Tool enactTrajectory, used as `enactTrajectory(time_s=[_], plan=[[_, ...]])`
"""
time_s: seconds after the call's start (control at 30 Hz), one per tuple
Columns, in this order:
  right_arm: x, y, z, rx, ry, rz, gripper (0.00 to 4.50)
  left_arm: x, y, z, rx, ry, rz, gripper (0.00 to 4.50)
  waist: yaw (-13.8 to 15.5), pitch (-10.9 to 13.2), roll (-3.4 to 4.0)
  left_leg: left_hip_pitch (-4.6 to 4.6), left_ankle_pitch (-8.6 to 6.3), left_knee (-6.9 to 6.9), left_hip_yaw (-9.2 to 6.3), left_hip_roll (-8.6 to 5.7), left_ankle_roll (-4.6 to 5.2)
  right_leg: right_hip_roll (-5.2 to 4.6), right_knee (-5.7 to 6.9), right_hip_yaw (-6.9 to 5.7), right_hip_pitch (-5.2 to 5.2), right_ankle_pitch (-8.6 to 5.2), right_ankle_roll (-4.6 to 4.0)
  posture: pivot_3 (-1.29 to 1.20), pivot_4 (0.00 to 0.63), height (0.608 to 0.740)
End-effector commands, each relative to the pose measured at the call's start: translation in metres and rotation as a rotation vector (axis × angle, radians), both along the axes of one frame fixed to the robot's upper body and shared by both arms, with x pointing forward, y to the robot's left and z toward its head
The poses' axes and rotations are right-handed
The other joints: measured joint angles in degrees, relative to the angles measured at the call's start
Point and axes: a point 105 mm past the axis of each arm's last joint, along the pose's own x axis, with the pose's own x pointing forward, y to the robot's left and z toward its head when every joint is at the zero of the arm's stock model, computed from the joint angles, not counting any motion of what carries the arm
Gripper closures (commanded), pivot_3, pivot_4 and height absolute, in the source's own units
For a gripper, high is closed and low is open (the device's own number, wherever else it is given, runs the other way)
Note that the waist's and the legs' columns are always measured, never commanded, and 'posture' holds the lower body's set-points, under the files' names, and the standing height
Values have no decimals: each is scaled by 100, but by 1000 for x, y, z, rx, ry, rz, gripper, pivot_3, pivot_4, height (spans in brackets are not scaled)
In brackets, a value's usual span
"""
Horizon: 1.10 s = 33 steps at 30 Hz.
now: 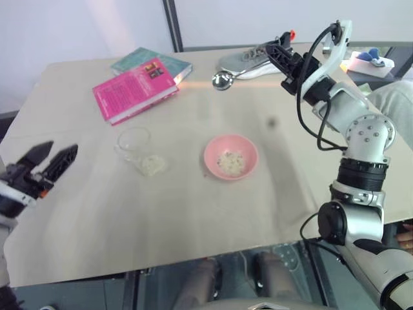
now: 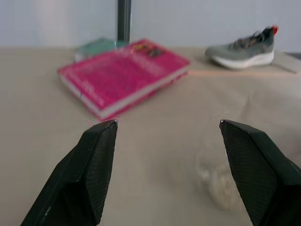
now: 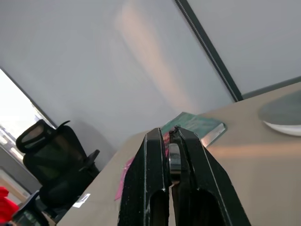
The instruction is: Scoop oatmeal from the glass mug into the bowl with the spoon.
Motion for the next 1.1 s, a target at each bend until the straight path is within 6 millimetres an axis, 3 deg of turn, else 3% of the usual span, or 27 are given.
enactTrajectory(time_s=[0.03,0.17,0.53,0.77,0.83,1.1], plan=[[-11,4,15,26,-64,16,4500,8,-18,-4,83,-5,-57,916,64,0,0,0,0,0,0,0,0,0,0,0,1,2,-2,0,150,740],[-14,3,15,25,-63,2,4500,22,-30,-18,133,23,-93,916,98,-1,-1,0,0,0,-10,0,0,-2,-10,-3,15,9,-12,0,150,740],[-23,-4,12,4,-68,-55,4500,77,-50,-28,194,-4,-67,916,19,-4,6,9,0,-3,-2,1,0,2,-10,-11,13,10,-13,0,150,740],[-26,-2,9,-18,-69,-56,4500,85,-52,-23,161,-36,-47,3860,23,-4,6,8,0,-3,-1,3,0,2,-11,-11,13,10,-13,0,150,740],[-30,3,9,-61,-96,-48,4500,87,-53,-23,153,-32,-43,4340,29,-4,6,8,0,-4,-3,3,0,2,-12,-12,14,10,-13,0,150,740],[-61,53,23,-164,-233,114,4500,101,-66,9,141,-124,-19,4340,31,-4,6,7,0,-2,-5,3,0,2,-11,-15,14,10,-12,0,150,740]])
